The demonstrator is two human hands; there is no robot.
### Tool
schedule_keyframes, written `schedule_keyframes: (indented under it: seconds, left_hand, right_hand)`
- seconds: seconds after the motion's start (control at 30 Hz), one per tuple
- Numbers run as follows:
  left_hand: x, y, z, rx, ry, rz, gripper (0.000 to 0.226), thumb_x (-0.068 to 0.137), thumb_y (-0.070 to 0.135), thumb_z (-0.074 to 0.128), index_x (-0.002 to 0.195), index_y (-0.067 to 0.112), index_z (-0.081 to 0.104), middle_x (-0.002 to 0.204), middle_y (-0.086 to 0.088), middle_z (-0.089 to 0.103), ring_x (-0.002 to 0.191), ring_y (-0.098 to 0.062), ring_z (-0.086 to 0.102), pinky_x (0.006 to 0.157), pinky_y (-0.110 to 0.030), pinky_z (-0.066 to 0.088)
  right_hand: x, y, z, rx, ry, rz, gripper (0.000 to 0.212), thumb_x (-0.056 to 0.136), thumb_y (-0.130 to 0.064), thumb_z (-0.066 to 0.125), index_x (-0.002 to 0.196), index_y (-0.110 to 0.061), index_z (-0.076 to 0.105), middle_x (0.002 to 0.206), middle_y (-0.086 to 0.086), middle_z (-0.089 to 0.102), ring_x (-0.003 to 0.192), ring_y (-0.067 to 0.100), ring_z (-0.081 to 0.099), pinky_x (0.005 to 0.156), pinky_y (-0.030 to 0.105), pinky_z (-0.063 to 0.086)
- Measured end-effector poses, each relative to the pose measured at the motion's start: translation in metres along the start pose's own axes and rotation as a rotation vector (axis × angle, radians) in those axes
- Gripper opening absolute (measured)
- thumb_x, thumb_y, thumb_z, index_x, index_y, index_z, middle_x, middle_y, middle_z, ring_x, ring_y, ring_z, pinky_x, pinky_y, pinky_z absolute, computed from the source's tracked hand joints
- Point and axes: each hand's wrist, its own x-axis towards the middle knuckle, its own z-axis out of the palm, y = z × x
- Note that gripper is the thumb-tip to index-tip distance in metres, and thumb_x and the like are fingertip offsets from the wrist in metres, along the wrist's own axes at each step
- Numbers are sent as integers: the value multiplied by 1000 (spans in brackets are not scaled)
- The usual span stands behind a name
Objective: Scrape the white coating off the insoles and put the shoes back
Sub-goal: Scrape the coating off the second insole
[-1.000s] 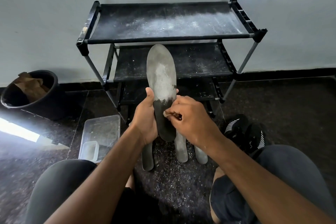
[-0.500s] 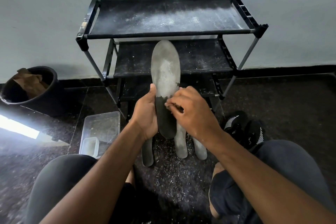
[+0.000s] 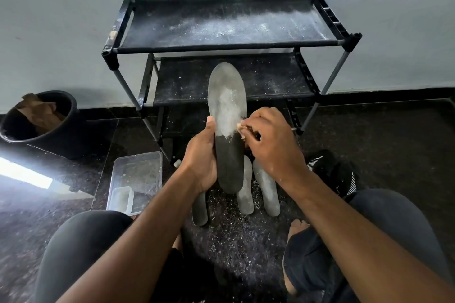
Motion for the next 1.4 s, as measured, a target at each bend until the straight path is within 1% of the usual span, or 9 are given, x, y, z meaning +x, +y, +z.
schedule_keyframes:
  seconds: [0.13, 0.27, 0.5, 0.7, 0.83, 0.93, 1.13, 1.3, 1.4]
  left_hand:
    - [-2, 4, 1, -43, -2, 15, 67, 110, 52, 32, 134, -4, 60, 132, -25, 67, 124, -34, 66, 102, -44, 56]
    - [3, 11, -8, -95, 13, 18, 73, 110, 55, 27, 139, -5, 55, 136, -25, 65, 126, -35, 65, 98, -43, 59]
    - [0, 7, -1, -72, -38, -10, 70, 110, 54, 30, 139, -3, 57, 136, -25, 64, 128, -33, 63, 105, -43, 55]
    - [5, 13, -7, -43, 30, 46, 73, 109, 56, 24, 130, -1, 63, 129, -19, 70, 109, -29, 71, 94, -40, 60]
    - [2, 9, -6, -59, -29, -19, 73, 109, 56, 28, 135, -4, 60, 134, -23, 66, 122, -32, 66, 101, -41, 58]
    - [0, 5, -1, -47, -56, -34, 70, 109, 53, 31, 138, -5, 58, 137, -24, 64, 125, -31, 66, 100, -38, 58]
    - [3, 12, -5, -43, -37, -18, 77, 108, 60, 27, 138, -2, 60, 129, -19, 67, 108, -28, 68, 93, -38, 60]
    - [0, 5, 2, -51, -56, -48, 72, 108, 57, 34, 142, -2, 57, 142, -22, 61, 129, -30, 63, 104, -39, 55]
    - [1, 4, 2, -13, -29, -17, 74, 106, 60, 35, 136, -2, 62, 136, -21, 66, 120, -28, 68, 97, -38, 59]
  right_hand:
    - [-8, -7, 8, 125, -95, 26, 8, 88, -11, 73, 95, -7, 75, 93, 2, 62, 90, 15, 59, 86, 26, 51]
    - [-18, -16, 14, 276, -239, -1, 5, 84, -5, 75, 89, -5, 77, 91, 2, 66, 88, 12, 64, 82, 16, 50]
    - [-13, -17, 14, 192, -29, 41, 8, 89, -8, 72, 95, -5, 74, 93, 3, 62, 94, 16, 62, 92, 34, 53]
    - [-24, -31, 9, 464, -382, 116, 3, 82, -8, 78, 84, -10, 78, 85, -4, 69, 71, 4, 65, 70, 33, 58]
    - [-15, -23, 10, 337, -173, 55, 5, 83, -9, 78, 87, -6, 76, 88, 1, 65, 80, 10, 62, 85, 21, 51]
    - [-15, -26, 14, 322, -68, 82, 6, 84, -6, 76, 90, -5, 75, 90, 2, 65, 83, 11, 63, 87, 25, 52]
    - [-24, -36, 11, 448, -253, 31, 7, 80, -5, 75, 84, -10, 75, 86, -4, 67, 80, 9, 64, 75, 30, 54]
    - [-14, -28, 15, 351, -69, 72, 7, 84, -8, 76, 90, -6, 74, 90, 2, 65, 85, 14, 63, 80, 29, 52]
    - [-13, -30, 15, 397, -84, 82, 7, 81, -6, 78, 88, -7, 76, 88, 1, 68, 81, 8, 64, 78, 20, 52]
